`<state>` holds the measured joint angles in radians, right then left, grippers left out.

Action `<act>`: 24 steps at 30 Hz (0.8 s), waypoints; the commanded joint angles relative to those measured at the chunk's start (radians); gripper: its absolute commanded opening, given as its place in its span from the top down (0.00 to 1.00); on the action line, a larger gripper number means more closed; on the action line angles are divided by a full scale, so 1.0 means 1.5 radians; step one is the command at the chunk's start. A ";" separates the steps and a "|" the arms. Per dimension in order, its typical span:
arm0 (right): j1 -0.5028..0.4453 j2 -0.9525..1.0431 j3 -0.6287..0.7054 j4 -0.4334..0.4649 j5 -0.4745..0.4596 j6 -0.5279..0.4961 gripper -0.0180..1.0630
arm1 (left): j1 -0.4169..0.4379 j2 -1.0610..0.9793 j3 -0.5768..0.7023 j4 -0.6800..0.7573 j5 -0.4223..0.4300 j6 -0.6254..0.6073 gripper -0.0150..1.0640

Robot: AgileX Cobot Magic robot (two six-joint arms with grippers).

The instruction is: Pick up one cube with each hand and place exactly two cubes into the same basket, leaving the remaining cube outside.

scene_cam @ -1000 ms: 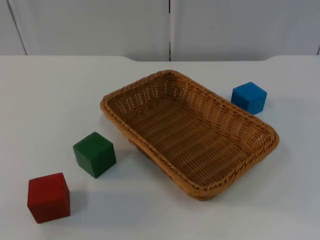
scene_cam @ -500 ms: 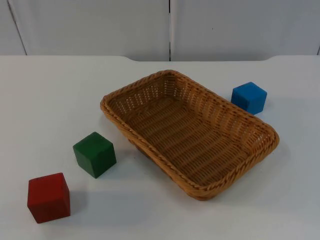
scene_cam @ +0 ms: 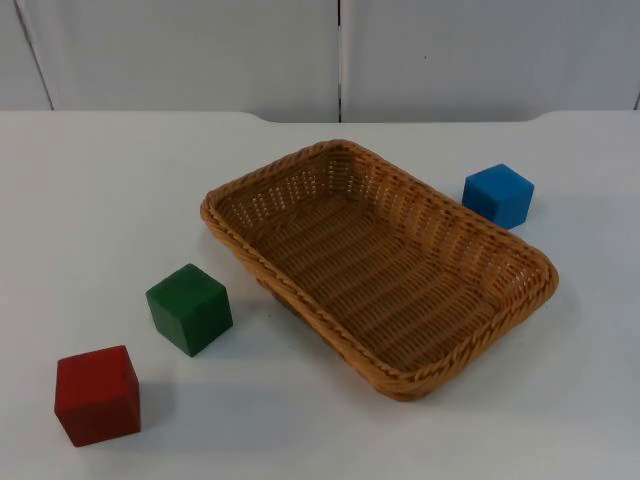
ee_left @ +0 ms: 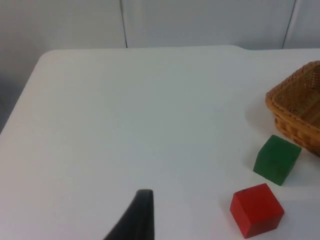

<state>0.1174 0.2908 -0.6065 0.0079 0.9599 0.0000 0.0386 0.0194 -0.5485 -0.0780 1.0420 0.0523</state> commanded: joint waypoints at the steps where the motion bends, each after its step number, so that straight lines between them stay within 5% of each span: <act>1: -0.004 0.019 -0.005 -0.001 -0.017 -0.010 0.01 | 0.002 0.019 -0.005 -0.018 -0.009 -0.003 0.01; 24: -0.004 0.179 -0.070 -0.001 -0.059 -0.013 0.01 | 0.002 0.244 -0.018 -0.083 -0.116 0.031 0.01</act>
<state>0.1174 0.5533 -0.7037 0.0061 0.8847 -0.0159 0.0403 0.3779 -0.5701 -0.1898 0.8834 0.0894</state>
